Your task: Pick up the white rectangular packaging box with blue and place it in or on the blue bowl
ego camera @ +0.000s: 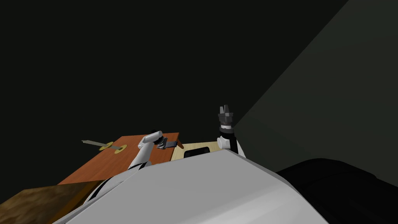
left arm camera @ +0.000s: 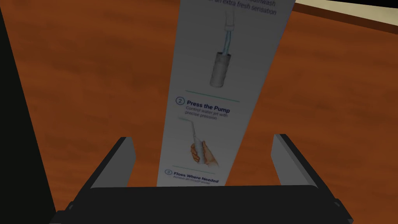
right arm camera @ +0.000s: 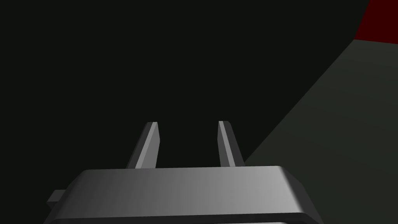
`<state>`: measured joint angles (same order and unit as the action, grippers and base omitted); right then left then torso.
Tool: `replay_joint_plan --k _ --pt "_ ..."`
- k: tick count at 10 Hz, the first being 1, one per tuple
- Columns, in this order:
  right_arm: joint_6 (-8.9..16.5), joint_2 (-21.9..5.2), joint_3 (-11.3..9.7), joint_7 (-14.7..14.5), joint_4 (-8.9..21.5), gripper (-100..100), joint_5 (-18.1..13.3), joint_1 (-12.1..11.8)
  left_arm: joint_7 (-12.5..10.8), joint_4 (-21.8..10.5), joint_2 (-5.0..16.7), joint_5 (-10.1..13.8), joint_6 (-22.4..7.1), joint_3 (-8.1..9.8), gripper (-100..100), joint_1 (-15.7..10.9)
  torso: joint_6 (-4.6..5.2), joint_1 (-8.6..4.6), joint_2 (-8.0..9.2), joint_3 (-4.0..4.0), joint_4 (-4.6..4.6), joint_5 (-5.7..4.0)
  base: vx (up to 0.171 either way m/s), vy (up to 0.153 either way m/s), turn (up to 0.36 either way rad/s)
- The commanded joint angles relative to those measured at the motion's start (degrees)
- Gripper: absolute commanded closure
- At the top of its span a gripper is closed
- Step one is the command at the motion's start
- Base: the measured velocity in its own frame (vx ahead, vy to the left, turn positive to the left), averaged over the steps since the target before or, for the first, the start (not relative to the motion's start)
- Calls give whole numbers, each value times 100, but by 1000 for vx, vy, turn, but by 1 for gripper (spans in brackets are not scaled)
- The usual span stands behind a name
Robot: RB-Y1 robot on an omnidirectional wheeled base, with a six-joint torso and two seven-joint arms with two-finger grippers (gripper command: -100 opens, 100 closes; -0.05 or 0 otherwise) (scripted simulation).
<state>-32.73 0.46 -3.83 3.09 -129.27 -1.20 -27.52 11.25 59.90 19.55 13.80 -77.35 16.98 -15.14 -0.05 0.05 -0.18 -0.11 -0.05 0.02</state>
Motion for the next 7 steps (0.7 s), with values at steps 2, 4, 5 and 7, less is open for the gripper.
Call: replay_joint_plan --k 2,4,5,7 --pt "0 0 0 0 0 0 0 0 -1 -116 7 27 -94 16 -100 -29 1 0 -3 -1 0 0 42 18 -35" --pt "0 0 0 0 0 0 0 0 -21 -268 -52 10 84 -22 -100 -3 0 -8 13 7 3 -2 7 7 -5" --pt "0 0 0 0 0 0 0 0 -25 -303 -67 5 134 -33 -100 5 0 -5 13 7 3 -1 20 32 -7" --pt "0 0 0 0 0 0 0 0 -49 -479 -141 -20 382 -83 -100 41 -1 2 12 7 2 1 19 31 -7"
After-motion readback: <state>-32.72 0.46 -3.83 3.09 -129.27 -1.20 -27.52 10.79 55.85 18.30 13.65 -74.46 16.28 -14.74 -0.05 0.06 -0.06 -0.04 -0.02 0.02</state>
